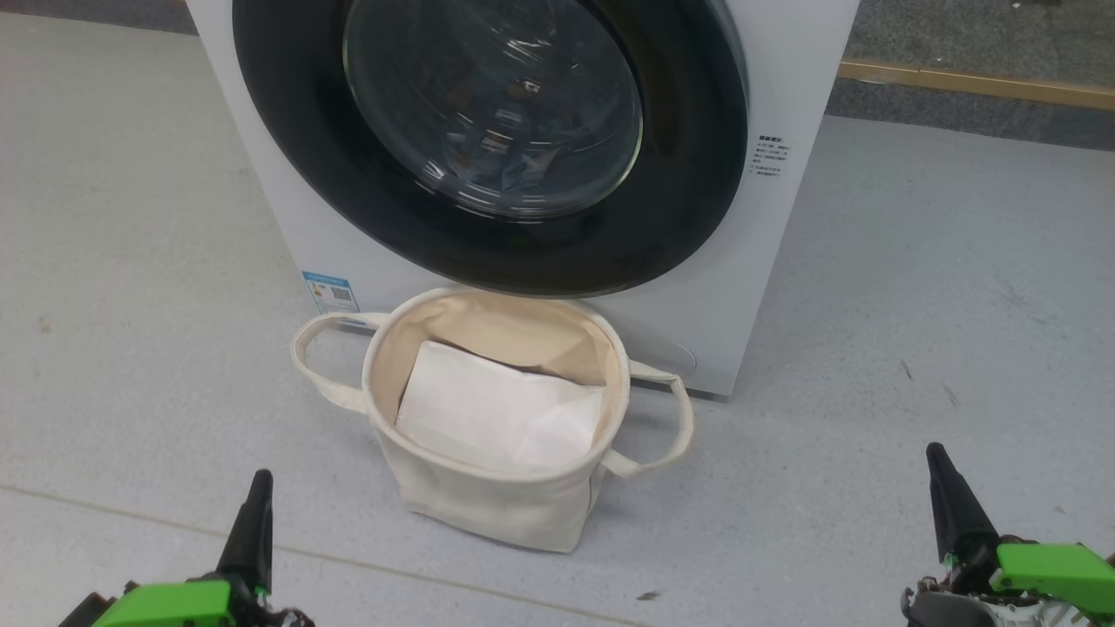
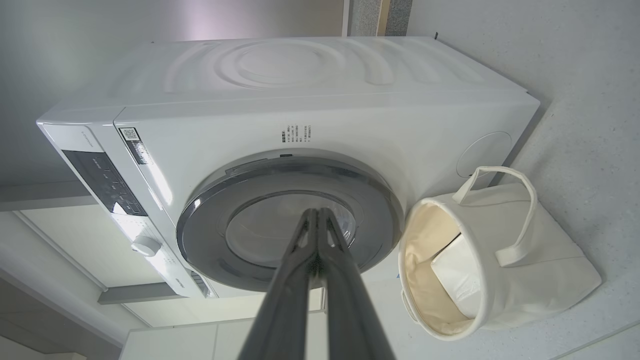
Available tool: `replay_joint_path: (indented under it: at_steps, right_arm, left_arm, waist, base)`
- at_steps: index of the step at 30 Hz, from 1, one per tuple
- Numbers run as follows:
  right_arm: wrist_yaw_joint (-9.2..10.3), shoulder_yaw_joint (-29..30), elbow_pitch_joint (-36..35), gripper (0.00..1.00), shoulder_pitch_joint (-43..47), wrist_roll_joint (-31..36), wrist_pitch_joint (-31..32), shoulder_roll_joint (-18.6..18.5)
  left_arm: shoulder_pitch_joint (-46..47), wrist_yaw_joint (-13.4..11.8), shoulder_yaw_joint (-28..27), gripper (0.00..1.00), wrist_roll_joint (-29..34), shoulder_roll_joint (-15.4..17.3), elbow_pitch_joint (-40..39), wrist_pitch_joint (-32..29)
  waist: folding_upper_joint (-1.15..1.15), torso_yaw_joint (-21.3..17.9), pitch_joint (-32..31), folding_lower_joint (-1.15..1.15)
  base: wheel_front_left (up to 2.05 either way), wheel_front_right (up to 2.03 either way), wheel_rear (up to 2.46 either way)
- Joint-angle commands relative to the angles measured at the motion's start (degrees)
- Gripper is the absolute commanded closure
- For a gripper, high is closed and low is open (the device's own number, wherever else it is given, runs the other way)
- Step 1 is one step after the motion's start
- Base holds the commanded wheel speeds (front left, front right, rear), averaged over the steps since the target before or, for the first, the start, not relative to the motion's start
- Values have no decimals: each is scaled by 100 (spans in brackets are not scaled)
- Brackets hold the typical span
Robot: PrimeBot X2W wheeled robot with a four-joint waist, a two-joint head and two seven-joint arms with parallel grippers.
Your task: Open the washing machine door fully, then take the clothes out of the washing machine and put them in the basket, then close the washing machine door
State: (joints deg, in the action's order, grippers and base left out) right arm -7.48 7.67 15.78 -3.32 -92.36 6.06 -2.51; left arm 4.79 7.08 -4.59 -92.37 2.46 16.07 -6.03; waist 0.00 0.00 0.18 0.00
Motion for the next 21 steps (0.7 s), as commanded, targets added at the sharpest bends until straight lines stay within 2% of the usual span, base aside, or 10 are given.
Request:
replay_joint_path:
  at_steps: [1,21]
  right_arm:
    - [-1,-117,-176,100,-286,17,41,-37]
    - [-1,-117,-176,100,-286,17,41,-37]
  left_arm:
    - [140,41,-191,100,18,42,-204,-45]
    - [140,41,-191,100,18,42,-204,-45]
  waist:
    - [0,0,0,0]
    - [0,0,0,0]
  base:
    - [0,0,0]
    - [0,0,0]
